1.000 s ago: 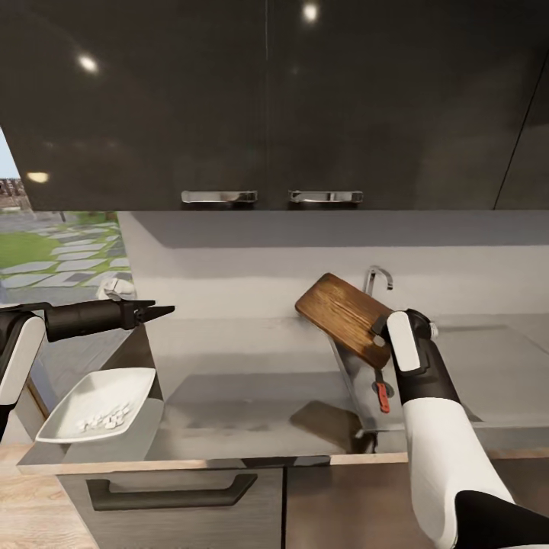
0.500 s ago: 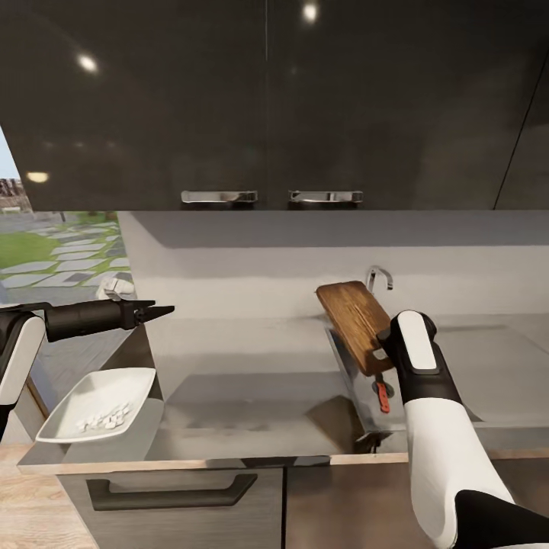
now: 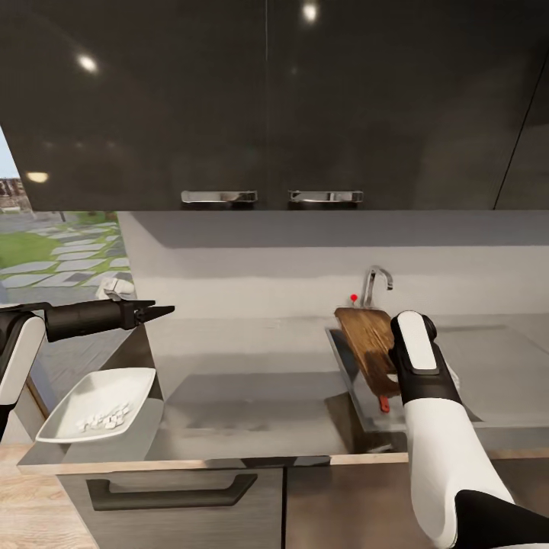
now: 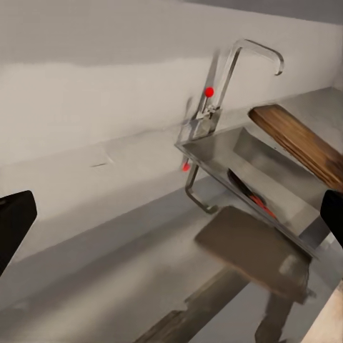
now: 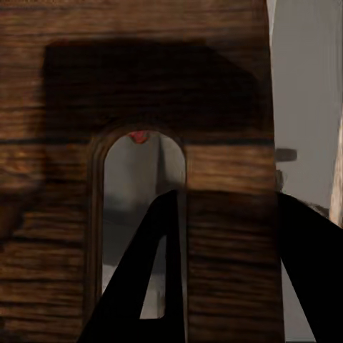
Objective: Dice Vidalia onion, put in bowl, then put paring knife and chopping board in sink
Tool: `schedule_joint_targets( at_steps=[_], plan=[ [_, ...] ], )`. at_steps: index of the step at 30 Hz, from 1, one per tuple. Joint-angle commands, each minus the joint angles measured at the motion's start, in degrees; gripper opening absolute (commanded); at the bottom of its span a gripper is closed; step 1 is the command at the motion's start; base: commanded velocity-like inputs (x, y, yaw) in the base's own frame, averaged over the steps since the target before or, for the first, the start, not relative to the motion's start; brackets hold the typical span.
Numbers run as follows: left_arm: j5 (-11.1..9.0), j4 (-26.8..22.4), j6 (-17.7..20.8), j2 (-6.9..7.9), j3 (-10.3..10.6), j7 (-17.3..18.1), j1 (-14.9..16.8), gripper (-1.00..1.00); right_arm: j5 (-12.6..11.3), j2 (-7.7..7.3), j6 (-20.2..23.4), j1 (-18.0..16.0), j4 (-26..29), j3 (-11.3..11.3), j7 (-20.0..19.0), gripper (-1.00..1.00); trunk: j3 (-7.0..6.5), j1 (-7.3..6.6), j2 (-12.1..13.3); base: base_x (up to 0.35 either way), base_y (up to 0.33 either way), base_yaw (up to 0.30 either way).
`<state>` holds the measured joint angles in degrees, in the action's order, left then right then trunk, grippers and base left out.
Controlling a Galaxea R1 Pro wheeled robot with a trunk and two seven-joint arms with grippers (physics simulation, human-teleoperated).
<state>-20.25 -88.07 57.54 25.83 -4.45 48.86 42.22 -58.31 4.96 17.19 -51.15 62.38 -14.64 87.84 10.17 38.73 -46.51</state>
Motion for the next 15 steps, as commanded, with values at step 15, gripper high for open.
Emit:
schedule_joint_targets(
  at_steps=[15],
  plan=[
    [0.12, 0.00, 0.20, 0.01, -0.03, 0.27, 0.06, 1.00, -0.08, 0.05, -4.38, 0.35, -3.93, -0.14, 1.91, -1.00, 0.09, 0.01, -0.07, 0.000, 0.000, 0.000]
  ],
)
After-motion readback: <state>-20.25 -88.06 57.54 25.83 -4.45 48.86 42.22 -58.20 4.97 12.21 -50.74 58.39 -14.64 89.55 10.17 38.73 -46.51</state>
